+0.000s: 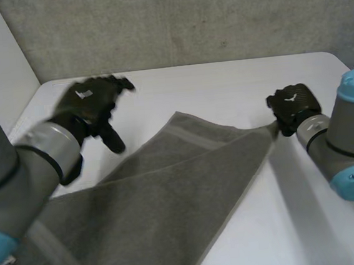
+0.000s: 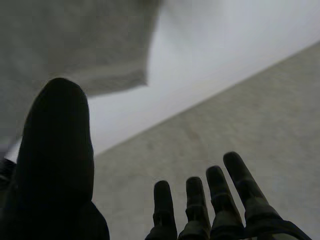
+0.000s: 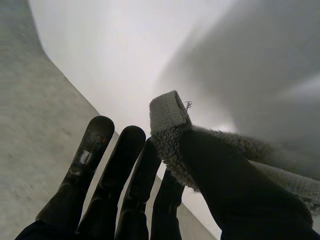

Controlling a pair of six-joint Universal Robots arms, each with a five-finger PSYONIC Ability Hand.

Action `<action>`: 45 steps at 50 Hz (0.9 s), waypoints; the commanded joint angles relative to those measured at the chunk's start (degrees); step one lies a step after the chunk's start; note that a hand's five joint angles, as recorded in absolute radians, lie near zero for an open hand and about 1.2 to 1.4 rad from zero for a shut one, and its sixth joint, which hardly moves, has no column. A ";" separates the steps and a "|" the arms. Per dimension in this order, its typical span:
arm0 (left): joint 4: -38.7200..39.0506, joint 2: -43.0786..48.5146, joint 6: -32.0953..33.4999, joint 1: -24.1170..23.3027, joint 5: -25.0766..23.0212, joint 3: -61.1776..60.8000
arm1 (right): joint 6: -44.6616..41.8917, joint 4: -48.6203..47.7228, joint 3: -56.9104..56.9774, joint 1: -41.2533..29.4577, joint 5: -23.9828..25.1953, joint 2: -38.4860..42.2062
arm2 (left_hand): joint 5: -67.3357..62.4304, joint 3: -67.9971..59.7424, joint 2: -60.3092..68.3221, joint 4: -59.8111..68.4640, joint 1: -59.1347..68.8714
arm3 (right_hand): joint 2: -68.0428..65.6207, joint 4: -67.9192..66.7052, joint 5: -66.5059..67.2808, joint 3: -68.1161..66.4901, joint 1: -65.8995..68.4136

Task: Fold the towel.

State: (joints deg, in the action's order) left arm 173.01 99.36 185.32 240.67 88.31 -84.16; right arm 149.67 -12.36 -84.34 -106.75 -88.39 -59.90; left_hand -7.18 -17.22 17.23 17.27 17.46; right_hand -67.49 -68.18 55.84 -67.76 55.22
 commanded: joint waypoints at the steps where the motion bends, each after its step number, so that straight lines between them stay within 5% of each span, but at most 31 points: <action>1: -2.76 0.13 -0.14 -7.05 0.72 -6.52 | -3.16 -0.56 2.25 4.18 -0.38 2.07 | -8.32 -8.29 8.28 8.23 8.05 | -12.51 -11.82 14.16 -12.24 24.78; 12: -2.77 -1.27 -0.05 -11.71 5.73 -18.30 | -5.96 -0.82 4.62 9.01 -0.38 4.26 | -4.16 -4.12 4.11 4.07 3.89 | -12.51 -11.82 14.16 -12.24 24.78; 17: -2.33 -2.07 -0.22 -12.85 6.17 -21.73 | -7.11 -0.91 5.15 10.07 -0.20 4.88 | 6.26 6.30 -6.31 -6.35 -6.54 | -12.51 -11.82 14.16 -12.24 24.78; 27: 1.09 -2.07 -0.31 -14.53 6.17 -26.31 | -7.11 -0.73 5.68 10.25 -0.29 5.32 | 6.80 6.83 -6.84 -6.89 -7.07 | -12.51 -11.82 14.16 -12.24 24.78; 45: 12.96 -2.86 -0.23 -14.97 -0.33 -33.17 | -7.02 -0.91 4.63 9.90 -0.11 5.23 | 6.47 6.50 -6.51 -6.55 -6.74 | -12.51 -11.82 14.16 -12.24 24.78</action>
State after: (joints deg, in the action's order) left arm 181.97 96.69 185.18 225.88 91.80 -115.47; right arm 142.65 -13.19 -79.18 -96.56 -88.50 -54.61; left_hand -1.68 -9.71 9.63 9.70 9.97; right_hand -67.49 -68.22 55.95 -67.93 55.22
